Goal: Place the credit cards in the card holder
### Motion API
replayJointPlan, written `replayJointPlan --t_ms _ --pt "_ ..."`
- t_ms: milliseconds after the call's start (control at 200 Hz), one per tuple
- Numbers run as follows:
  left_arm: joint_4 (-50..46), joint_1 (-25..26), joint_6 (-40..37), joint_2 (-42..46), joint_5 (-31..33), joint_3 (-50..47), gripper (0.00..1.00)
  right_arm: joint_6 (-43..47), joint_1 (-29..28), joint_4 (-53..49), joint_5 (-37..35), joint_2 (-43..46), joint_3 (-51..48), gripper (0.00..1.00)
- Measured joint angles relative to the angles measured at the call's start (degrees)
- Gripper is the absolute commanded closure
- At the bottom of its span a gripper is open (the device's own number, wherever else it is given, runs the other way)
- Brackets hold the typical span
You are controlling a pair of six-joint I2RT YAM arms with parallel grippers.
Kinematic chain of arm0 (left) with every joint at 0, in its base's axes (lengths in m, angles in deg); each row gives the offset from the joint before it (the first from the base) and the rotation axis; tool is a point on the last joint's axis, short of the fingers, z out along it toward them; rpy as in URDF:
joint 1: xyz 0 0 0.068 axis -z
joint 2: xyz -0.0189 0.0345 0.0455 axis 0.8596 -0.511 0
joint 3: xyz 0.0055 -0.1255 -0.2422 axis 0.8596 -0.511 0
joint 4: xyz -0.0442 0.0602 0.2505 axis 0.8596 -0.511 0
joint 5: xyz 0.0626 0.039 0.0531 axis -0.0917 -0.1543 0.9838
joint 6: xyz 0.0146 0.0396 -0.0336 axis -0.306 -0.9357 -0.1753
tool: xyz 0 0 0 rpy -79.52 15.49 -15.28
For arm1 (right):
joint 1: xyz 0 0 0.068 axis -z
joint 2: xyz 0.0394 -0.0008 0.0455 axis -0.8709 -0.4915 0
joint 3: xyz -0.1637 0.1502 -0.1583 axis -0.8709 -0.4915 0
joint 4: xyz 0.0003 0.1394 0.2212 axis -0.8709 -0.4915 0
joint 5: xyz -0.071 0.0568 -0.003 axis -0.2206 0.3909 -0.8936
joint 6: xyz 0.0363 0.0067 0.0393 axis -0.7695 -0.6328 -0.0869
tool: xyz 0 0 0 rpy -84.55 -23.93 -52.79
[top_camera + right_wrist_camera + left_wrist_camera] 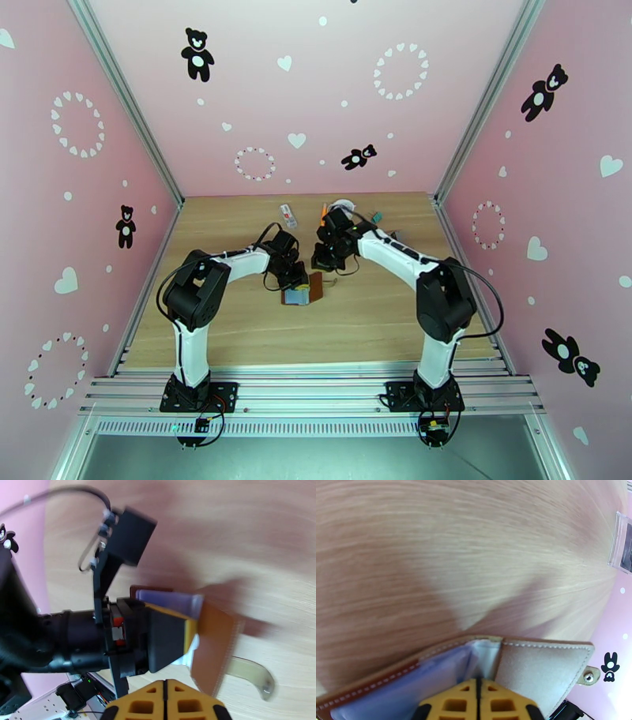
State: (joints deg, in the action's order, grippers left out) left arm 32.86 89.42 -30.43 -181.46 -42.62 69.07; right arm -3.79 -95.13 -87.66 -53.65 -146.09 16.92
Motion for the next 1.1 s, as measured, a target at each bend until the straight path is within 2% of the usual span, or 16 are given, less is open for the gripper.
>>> replayJointPlan --t_ms 190,425,761,1096 --pt "-0.66 0.04 -0.87 0.31 0.85 0.17 0.89 0.26 -0.11 -0.57 -0.48 -4.48 -1.99 1.00" --pt "-4.02 -0.57 -1.60 2.56 2.93 0.59 0.87 0.63 0.02 -0.57 -1.70 -8.09 -3.85 1.00" --pt "-5.99 -3.78 -3.50 5.73 4.11 -4.55 0.87 1.57 0.02 -0.55 -2.62 -8.66 -3.91 1.00" --pt "-3.58 -5.18 -4.50 5.95 1.57 -7.17 0.87 1.81 0.02 -0.37 -2.86 -8.68 -3.91 1.00"
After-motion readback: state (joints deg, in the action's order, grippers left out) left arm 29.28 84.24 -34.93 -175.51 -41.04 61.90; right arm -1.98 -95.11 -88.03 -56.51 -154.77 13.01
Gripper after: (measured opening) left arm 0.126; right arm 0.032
